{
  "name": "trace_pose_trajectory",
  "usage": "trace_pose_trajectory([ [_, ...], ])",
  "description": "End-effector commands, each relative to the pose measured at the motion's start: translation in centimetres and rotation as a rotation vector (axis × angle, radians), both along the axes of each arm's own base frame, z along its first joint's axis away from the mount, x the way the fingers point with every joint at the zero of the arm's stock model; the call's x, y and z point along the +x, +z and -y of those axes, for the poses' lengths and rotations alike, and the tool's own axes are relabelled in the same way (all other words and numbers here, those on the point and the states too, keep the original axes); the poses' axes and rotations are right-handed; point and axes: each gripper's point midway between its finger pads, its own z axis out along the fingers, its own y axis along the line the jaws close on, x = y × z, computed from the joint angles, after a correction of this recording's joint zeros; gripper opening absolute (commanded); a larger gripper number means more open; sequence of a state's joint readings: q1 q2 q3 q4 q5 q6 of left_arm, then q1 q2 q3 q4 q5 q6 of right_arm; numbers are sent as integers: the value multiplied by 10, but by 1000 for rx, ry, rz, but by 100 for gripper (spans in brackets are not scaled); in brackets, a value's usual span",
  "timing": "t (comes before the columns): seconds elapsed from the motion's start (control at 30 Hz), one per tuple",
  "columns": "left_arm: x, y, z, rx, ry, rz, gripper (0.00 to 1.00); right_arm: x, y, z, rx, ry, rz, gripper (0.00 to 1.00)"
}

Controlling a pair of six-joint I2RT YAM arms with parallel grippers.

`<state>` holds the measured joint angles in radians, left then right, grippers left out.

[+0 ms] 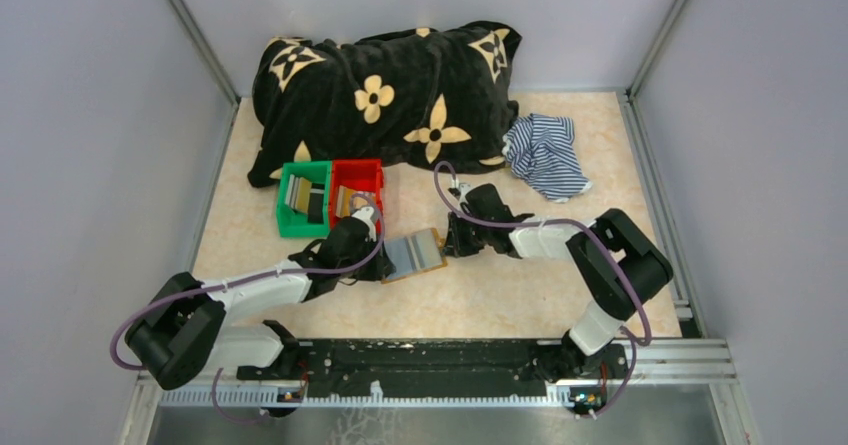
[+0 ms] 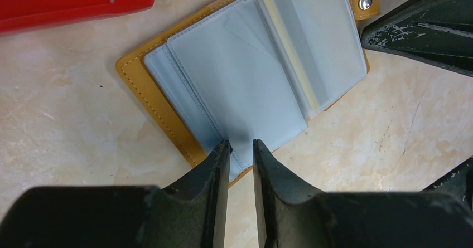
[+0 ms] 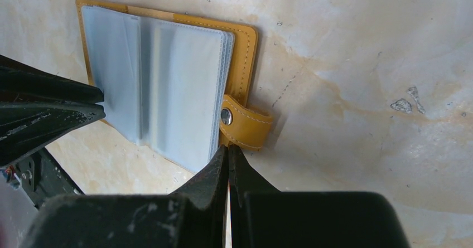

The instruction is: Take the credit cards out of the card holder

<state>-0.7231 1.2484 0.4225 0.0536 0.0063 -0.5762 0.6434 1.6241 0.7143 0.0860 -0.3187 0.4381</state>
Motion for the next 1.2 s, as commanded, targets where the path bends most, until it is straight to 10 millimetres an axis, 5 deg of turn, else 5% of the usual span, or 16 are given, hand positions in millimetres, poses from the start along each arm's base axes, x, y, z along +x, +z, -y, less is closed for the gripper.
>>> trace_pose_trajectory([
  [0.0,-18,-26,-20,96,2,-75,29,1,0,-20,41,59,-1,0],
  [0.23,-19,-28,-21,102,-3,-80,29,-11,6,-42,70,118,-5,0],
  [0.53,-20,-30,-22,104,1,-79,29,-9,26,-48,89,136,26,0],
  [0.7,-20,-28,-20,91,-5,-79,29,-8,53,-56,130,155,78,0],
  [1.17,-18,5,-23,55,9,-7,28,-16,67,-86,175,228,95,0],
])
